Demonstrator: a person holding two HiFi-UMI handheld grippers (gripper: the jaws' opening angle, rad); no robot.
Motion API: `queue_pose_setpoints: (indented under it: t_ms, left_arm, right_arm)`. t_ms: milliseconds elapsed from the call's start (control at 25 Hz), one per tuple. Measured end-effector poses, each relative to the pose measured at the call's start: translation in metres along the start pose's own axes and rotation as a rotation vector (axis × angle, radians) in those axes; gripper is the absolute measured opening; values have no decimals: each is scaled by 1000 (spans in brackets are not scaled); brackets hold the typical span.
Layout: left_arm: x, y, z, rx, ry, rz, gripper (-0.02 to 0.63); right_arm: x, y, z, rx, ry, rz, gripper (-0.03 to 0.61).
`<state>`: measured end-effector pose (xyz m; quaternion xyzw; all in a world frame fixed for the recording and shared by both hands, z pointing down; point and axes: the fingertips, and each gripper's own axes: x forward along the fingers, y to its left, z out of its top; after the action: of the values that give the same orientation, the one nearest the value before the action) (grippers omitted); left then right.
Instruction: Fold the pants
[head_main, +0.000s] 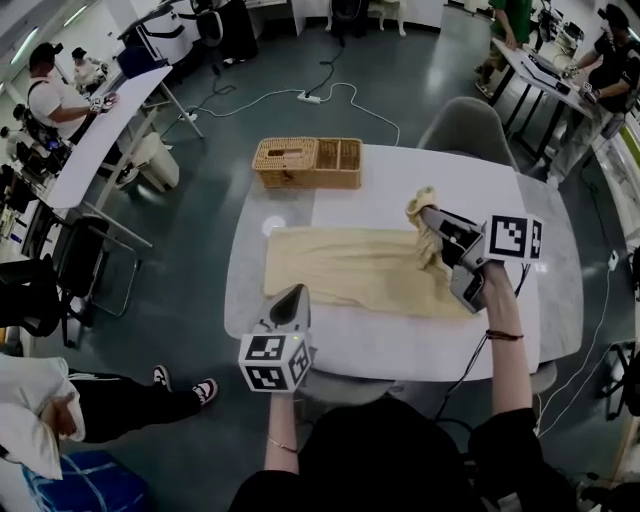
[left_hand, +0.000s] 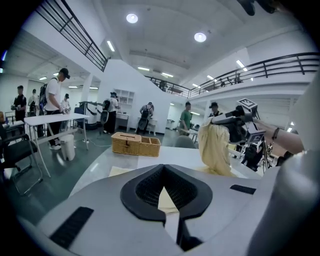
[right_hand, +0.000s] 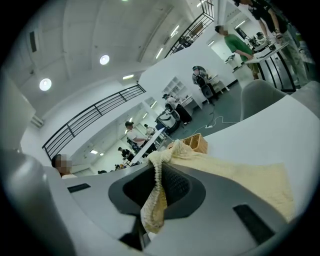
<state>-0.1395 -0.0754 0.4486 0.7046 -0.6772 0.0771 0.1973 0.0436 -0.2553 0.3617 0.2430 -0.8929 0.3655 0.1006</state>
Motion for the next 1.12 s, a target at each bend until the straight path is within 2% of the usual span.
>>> queue_pose_setpoints:
  t_ms: [320,600,800,1040,1120]
  left_arm:
    - [-13,-10,-6,-13,-6,58,8]
    - [-22,28,-5,-35,-1,75,8]
    - [-23,79,-5,-42,17,48,8]
    - [-26,115,-4,-34,37,0,8]
    - [-27,126,-4,-35,41,-10,8]
  right_arm:
    - [6,11,-2,-15,27,75,44]
    - [51,49,-4,4,23,141,44]
    - [95,70,-8,-5,9,84,44]
    - [127,90,-24,19,-1,38,44]
    - [141,100,-30,25,-8,63,44]
